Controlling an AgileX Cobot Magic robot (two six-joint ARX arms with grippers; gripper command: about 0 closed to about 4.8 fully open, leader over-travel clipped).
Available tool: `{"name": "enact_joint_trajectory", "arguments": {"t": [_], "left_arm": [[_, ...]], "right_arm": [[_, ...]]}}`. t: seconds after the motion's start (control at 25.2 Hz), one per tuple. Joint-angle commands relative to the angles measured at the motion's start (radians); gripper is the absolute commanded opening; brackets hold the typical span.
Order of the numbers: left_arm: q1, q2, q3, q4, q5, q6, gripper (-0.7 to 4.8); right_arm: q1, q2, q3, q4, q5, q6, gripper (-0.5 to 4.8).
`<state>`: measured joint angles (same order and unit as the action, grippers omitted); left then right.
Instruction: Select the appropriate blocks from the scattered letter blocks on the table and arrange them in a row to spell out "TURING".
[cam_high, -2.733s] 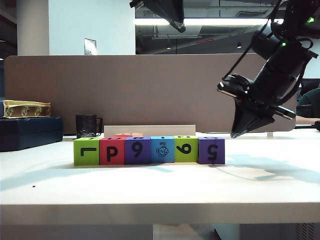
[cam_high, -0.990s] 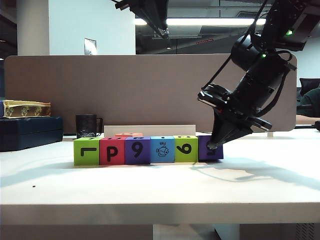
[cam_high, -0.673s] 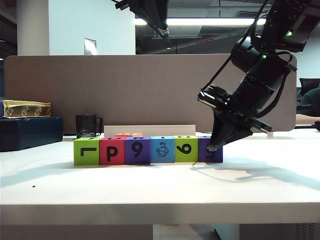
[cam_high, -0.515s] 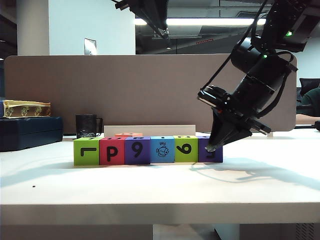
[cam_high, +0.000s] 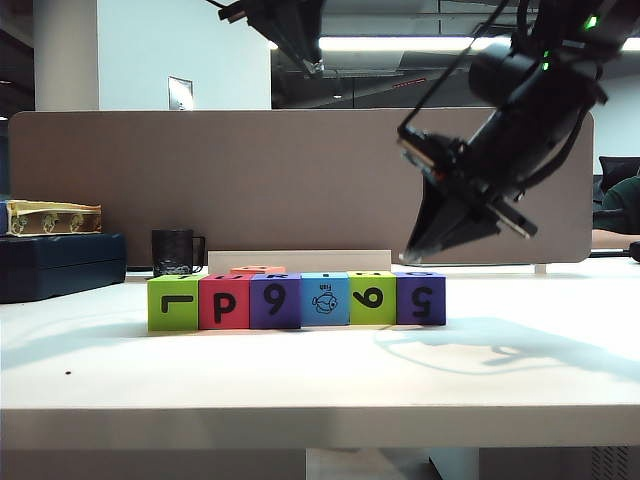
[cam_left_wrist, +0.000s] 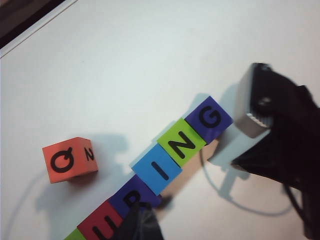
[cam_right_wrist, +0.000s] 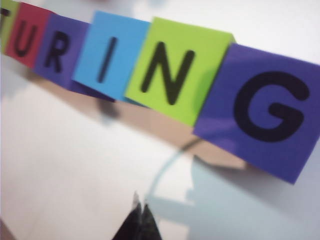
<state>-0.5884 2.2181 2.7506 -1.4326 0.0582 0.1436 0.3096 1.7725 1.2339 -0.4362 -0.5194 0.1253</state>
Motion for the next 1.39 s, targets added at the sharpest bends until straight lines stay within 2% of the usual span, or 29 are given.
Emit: {"name": "enact_joint_trajectory", "arguments": {"t": [0.04,0.28,0.44,0.79,1.03,1.19,1.39], "left_arm": [[0.014,-0.011,0.003,-0.004,-0.014,-0.011,-0.06],[0.084,-0.011,0.002,-0.006,-0.03,-0.029,-0.06],[0.131,-0.012,0.002,-0.008,-0.029,-0.087,-0.06],[0.141,-0.012,0.0,-0.011,-0.032,-0.089,-0.06],[0.14,-0.03,-0.045,-0.015,-0.032,-0.088,-0.06],[0.14,-0.095,-0.165,-0.015,-0.032,-0.088,-0.06],[0.14,-0.268,-0.469,-0.013,-0.049,-0.064,-0.06]], "right_arm": [[0.001,-0.054,0.005,-0.01,-0.007,-0.002,-0.01],[0.001,-0.208,0.005,-0.036,-0.006,-0.002,-0.01],[0.001,-0.281,0.005,-0.064,0.001,-0.002,-0.01],[0.001,-0.402,0.005,-0.13,0.009,-0.003,-0.01],[0.001,-0.469,0.005,-0.191,0.064,-0.033,-0.01],[0.001,-0.495,0.005,-0.222,0.115,-0.033,-0.01],[0.001,-0.504,0.005,-0.244,0.121,-0.033,-0.01]]}}
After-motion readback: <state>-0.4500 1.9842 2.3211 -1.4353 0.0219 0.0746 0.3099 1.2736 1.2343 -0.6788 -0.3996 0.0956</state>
